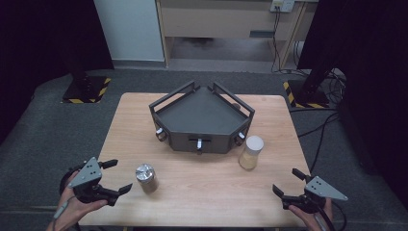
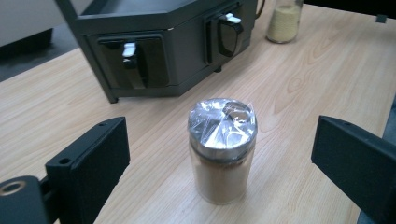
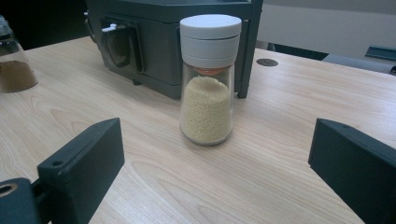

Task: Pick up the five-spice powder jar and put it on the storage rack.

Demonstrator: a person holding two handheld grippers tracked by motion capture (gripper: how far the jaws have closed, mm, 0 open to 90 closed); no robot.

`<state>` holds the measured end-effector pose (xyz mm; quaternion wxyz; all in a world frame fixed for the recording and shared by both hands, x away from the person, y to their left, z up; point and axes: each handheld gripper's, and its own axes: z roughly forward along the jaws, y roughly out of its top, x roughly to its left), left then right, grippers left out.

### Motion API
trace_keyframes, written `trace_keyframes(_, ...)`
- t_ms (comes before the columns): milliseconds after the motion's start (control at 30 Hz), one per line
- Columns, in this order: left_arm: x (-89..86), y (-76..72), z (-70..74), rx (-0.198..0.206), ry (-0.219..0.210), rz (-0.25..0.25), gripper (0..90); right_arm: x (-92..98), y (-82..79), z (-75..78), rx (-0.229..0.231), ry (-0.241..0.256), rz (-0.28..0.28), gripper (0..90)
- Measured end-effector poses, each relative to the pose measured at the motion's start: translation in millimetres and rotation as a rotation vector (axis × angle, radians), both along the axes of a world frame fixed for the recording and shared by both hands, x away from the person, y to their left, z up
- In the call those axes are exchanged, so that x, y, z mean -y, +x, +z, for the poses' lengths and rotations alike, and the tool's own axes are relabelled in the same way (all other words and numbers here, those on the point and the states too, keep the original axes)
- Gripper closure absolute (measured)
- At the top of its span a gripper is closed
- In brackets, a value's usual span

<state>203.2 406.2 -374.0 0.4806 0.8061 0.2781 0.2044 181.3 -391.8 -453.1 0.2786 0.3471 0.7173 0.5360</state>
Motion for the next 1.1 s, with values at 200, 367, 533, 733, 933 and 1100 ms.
trace_keyframes(200, 0.7, 22.1, -8.3, -0.027, -0.009, -0.040, 3.2, 0.2, -0.1, -0.2, 0.001, 0.000, 0.000, 4.5)
trace_keyframes(367, 2.5, 38.8, -15.4, -0.049, -0.017, -0.076, 4.2, -0.1, 0.1, 0.2, 0.002, -0.005, 0.005, 4.7)
trace_keyframes(533, 9.0, 52.1, -18.5, -0.061, -0.009, -0.117, 4.6, -0.4, -0.3, 0.2, 0.003, -0.006, 0.000, 4.9)
trace_keyframes(733, 16.0, 60.4, -19.7, -0.071, 0.012, -0.139, 5.8, -0.4, -0.7, 0.2, 0.005, -0.006, -0.002, 5.0)
trace_keyframes(933, 22.5, 66.6, -24.7, -0.083, 0.036, -0.162, 8.0, -0.4, -1.2, 0.1, 0.007, -0.006, -0.006, 5.2)
trace_keyframes(1100, 22.6, 71.5, -33.4, -0.092, 0.020, -0.171, 10.9, -0.4, -1.6, 0.1, 0.008, -0.006, -0.008, 5.3)
